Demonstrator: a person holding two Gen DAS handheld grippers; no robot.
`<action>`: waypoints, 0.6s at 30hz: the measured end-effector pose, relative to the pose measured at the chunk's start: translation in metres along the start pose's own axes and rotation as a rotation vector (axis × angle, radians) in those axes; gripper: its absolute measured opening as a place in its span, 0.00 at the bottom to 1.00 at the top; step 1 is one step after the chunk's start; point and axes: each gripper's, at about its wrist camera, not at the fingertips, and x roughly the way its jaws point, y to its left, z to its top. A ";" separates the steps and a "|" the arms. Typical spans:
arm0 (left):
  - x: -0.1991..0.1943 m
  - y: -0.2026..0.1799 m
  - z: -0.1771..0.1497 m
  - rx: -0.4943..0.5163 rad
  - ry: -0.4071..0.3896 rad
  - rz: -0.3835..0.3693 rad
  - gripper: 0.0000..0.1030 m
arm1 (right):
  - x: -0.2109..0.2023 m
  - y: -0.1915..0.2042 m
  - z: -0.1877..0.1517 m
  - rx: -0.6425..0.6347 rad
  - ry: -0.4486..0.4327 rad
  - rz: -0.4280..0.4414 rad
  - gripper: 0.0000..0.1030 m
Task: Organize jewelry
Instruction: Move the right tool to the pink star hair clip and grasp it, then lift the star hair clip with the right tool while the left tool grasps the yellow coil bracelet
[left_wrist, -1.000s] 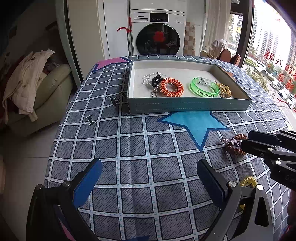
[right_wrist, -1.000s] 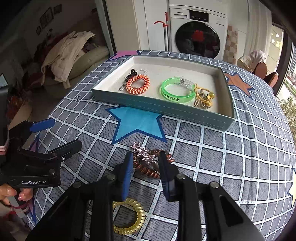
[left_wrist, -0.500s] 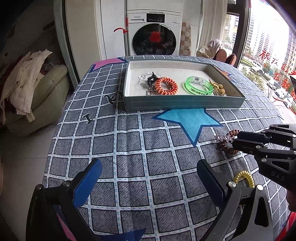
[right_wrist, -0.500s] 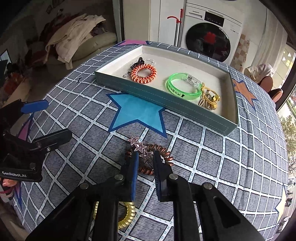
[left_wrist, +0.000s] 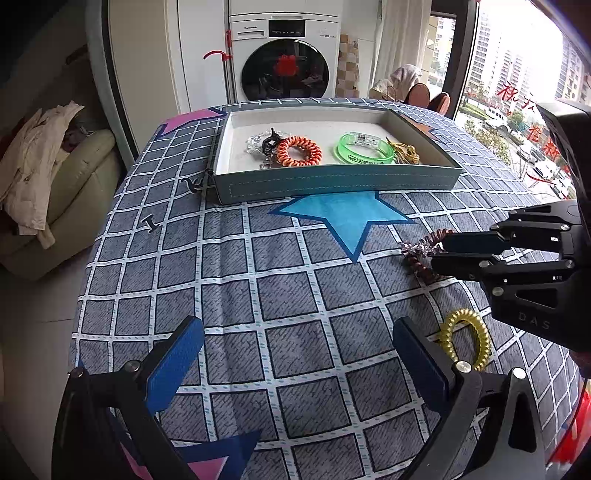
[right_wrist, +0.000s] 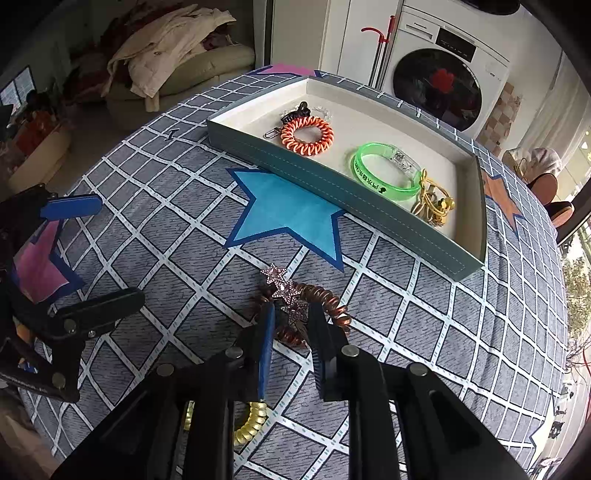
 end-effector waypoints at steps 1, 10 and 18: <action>-0.001 -0.002 -0.001 0.004 0.001 -0.007 1.00 | 0.000 0.002 0.001 -0.012 0.011 0.012 0.28; -0.003 -0.008 -0.008 0.018 0.011 -0.020 1.00 | 0.012 -0.003 -0.005 0.061 0.070 0.098 0.19; -0.003 -0.013 -0.007 0.010 0.015 -0.033 1.00 | 0.010 -0.021 -0.016 0.231 0.054 0.231 0.20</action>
